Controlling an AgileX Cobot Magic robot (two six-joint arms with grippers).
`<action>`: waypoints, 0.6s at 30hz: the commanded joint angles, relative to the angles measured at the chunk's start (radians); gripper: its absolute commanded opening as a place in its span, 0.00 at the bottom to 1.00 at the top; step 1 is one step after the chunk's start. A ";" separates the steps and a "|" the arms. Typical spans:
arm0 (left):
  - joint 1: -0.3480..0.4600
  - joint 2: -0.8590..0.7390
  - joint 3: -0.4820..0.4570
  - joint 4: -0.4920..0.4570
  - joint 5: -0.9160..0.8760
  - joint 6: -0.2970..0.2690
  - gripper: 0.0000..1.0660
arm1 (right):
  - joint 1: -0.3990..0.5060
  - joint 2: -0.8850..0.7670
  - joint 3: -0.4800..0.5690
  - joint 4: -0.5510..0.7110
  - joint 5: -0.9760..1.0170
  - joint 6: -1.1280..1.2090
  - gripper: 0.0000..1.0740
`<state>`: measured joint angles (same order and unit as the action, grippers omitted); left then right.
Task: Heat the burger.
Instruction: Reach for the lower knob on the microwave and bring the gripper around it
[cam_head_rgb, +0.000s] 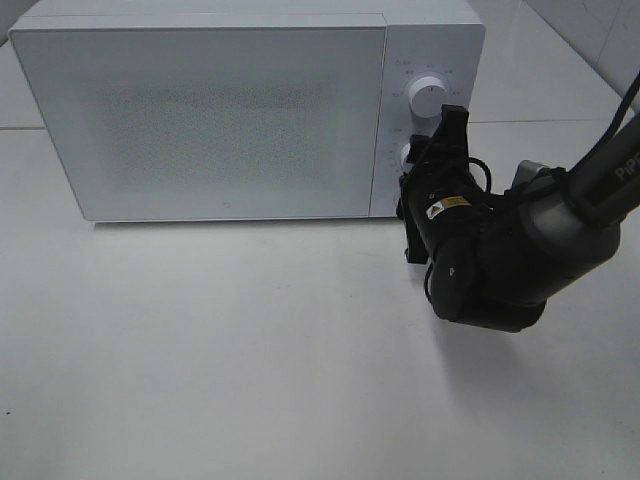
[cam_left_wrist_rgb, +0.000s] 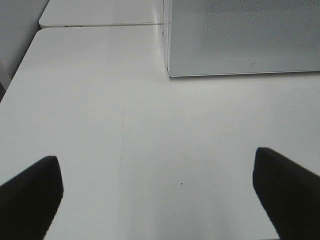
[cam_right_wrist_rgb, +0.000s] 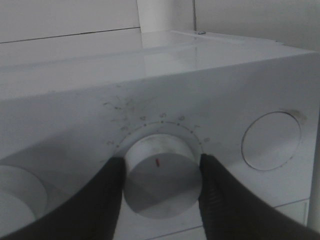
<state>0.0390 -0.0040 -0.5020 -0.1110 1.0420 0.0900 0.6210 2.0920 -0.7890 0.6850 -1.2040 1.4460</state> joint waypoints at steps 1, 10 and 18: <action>0.004 -0.023 0.004 -0.003 -0.003 0.003 0.92 | -0.003 -0.007 -0.020 -0.040 -0.154 0.045 0.05; 0.004 -0.023 0.004 -0.003 -0.003 0.003 0.92 | -0.003 -0.007 -0.020 -0.017 -0.154 0.099 0.06; 0.004 -0.023 0.004 -0.003 -0.003 0.003 0.92 | -0.003 -0.007 -0.020 -0.017 -0.154 0.096 0.08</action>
<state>0.0390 -0.0040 -0.5020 -0.1110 1.0420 0.0900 0.6210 2.0920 -0.7890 0.6920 -1.2040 1.5370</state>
